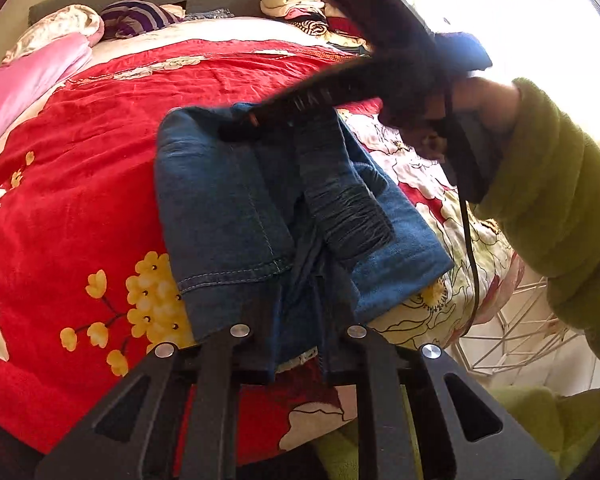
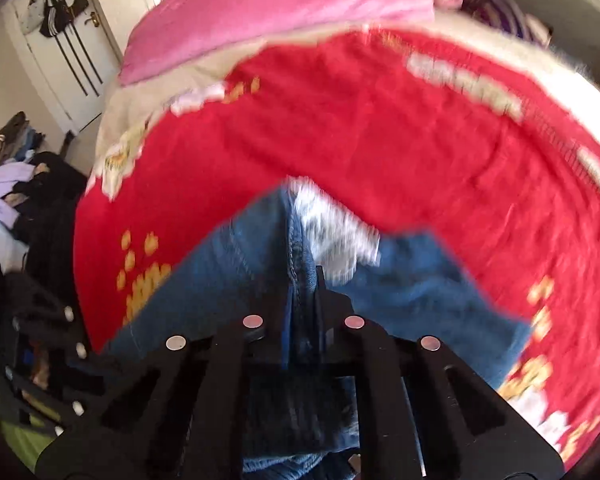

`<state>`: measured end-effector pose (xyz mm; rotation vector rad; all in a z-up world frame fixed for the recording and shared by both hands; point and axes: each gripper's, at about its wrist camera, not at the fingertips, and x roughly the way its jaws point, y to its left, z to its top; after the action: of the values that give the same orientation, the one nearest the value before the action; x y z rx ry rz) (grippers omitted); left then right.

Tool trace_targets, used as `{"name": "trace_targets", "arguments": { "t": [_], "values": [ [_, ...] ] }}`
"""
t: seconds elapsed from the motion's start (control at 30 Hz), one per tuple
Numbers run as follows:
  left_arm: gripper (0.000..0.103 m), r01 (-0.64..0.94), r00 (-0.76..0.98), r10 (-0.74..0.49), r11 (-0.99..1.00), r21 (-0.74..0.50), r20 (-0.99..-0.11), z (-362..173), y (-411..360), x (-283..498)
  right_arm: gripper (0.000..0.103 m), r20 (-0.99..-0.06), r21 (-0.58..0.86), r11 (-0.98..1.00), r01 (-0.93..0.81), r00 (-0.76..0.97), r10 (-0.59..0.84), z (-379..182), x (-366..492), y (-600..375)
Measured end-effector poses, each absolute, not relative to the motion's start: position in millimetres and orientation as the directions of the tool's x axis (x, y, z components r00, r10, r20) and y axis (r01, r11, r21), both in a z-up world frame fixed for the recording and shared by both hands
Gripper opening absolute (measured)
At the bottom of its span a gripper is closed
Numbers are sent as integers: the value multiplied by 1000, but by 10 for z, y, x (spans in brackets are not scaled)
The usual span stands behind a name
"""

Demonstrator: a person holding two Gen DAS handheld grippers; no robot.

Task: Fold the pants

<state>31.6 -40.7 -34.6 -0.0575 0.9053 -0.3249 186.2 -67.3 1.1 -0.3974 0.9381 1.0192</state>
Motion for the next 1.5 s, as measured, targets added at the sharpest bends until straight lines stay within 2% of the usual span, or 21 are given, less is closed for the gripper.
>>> {"name": "trace_targets", "arguments": {
  "t": [0.1, 0.2, 0.27, 0.37, 0.4, 0.43, 0.47, 0.5, 0.6, 0.67, 0.73, 0.77, 0.9, 0.97, 1.1, 1.2, 1.33, 1.4, 1.43, 1.47, 1.5],
  "values": [
    [14, 249, 572, -305, 949, -193, -761, -337, -396, 303, 1, -818, -2, 503, -864, 291, 497, 63, 1903, -498],
    [14, 253, 566, -312, 947, -199, -763, -358, -415, 301, 0, -851, -152, 540, -828, 388, 355, -179, 2072, -342],
    [14, 250, 565, -320, 945, -211, -761, -365, -398, 311, 0, -866, -136, 559, -818, 373, 335, -300, 2164, -373],
    [14, 250, 560, -329, 942, -224, -760, -370, -382, 314, 1, -846, -65, 597, -799, 362, 392, -232, 2194, -523],
    [15, 249, 559, -330, 942, -225, -761, -377, -383, 318, 3, -826, -54, 603, -796, 374, 421, -147, 2165, -595],
    [15, 248, 558, -330, 942, -226, -762, -380, -386, 319, 14, -817, -48, 607, -793, 381, 433, -100, 2141, -632],
    [15, 248, 558, -331, 942, -227, -761, -382, -381, 319, 30, -801, -35, 620, -784, 393, 452, -11, 2097, -720],
    [15, 248, 558, -332, 941, -229, -760, -379, -377, 319, 36, -788, -21, 627, -779, 399, 469, 53, 2072, -786],
    [18, 249, 559, -333, 941, -229, -759, -369, -379, 307, 42, -752, 8, 646, -764, 421, 508, 224, 1953, -1005],
    [30, 258, 559, -337, 939, -228, -758, -348, -399, 290, 55, -728, 16, 661, -750, 445, 522, 319, 1835, -1160],
    [43, 274, 561, -342, 936, -221, -754, -315, -430, 261, 61, -709, 26, 672, -740, 461, 534, 376, 1743, -1290],
    [46, 279, 564, -340, 936, -214, -753, -297, -446, 245, 63, -694, 33, 679, -733, 472, 543, 408, 1673, -1387],
    [49, 290, 569, -340, 935, -205, -749, -237, -469, 199, 67, -655, 72, 703, -707, 499, 568, 443, 1432, -1727],
    [53, 300, 571, -355, 929, -215, -740, -186, -465, 163, 69, -652, 94, 716, -692, 501, 569, 411, 1344, -1856],
    [54, 307, 590, -375, 923, -232, -715, -57, -416, 90, 70, -655, 117, 721, -683, 493, 572, 331, 1144, -2049],
    [62, 263, 627, -350, 936, -235, -696, 52, -271, 83, 70, -658, 110, 708, -698, 483, 578, 301, 998, -2114],
    [61, 165, 649, -313, 948, -274, -694, 124, 36, 219, 70, -661, 72, 648, -758, 451, 601, 283, 749, -2041],
    [57, 131, 650, -288, 954, -269, -704, 142, 132, 334, 70, -658, 58, 604, -795, 424, 621, 273, 622, -1957],
    [46, 121, 649, -274, 958, -260, -710, 145, 150, 385, 69, -657, 48, 567, -822, 401, 638, 267, 545, -1879],
    [35, 113, 640, -261, 962, -247, -723, 145, 156, 471, 63, -660, 37, 543, -839, 388, 644, 259, 496, -1821],
    [32, 116, 631, -260, 963, -242, -731, 146, 133, 547, 59, -663, 20, 520, -854, 378, 646, 247, 447, -1755]
  ]
}}
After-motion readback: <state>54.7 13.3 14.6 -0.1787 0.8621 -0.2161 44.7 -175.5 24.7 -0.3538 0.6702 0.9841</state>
